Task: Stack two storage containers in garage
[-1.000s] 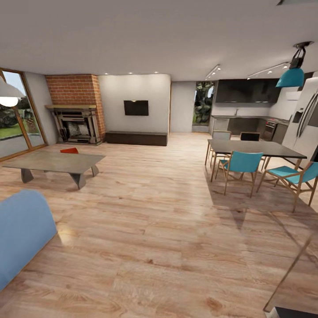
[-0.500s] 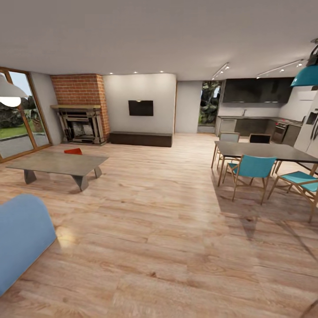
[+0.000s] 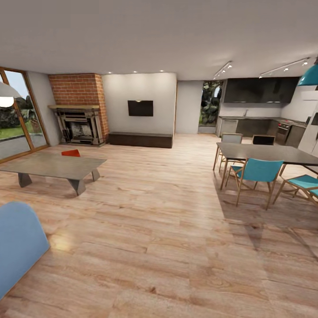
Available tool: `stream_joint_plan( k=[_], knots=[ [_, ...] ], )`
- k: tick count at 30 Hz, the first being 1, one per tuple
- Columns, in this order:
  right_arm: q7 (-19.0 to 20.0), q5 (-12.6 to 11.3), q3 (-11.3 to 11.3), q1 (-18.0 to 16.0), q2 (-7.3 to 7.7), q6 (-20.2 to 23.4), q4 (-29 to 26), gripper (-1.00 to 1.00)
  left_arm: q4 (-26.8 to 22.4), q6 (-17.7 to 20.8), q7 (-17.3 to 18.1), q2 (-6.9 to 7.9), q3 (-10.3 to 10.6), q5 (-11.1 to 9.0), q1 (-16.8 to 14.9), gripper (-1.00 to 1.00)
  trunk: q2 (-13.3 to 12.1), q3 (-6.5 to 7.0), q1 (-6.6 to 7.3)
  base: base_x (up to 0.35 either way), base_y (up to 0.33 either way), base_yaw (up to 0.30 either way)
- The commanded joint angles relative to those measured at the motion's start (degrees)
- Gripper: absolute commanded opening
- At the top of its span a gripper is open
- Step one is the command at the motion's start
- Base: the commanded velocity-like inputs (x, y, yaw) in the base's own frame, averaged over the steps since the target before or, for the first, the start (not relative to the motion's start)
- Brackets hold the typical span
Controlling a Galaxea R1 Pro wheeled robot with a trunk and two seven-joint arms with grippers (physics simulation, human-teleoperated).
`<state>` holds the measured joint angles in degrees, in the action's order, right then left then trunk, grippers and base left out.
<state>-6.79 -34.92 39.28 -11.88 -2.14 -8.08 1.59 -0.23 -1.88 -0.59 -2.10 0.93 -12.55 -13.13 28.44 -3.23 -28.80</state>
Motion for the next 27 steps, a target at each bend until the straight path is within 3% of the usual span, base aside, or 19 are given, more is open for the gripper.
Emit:
stream_joint_plan(
  k=[1,27],
  knots=[
    [-0.1,-0.4,0.5,-0.1,-0.05,-0.3,0.2,1.0,0.1,-0.2,-0.1,-0.01,0.1,-0.4,-0.1,1.0,0.1,-0.11,-0.06,0.323,0.0,0.0],
    [-0.1,-0.4,0.5,-0.1,0.12,-0.3,0.2,1.0,0.1,-0.1,-0.1,0.16,0.1,-0.4,-0.1,1.0,0.1,-0.11,-0.06,0.323,0.001,0.0]
  ],
)
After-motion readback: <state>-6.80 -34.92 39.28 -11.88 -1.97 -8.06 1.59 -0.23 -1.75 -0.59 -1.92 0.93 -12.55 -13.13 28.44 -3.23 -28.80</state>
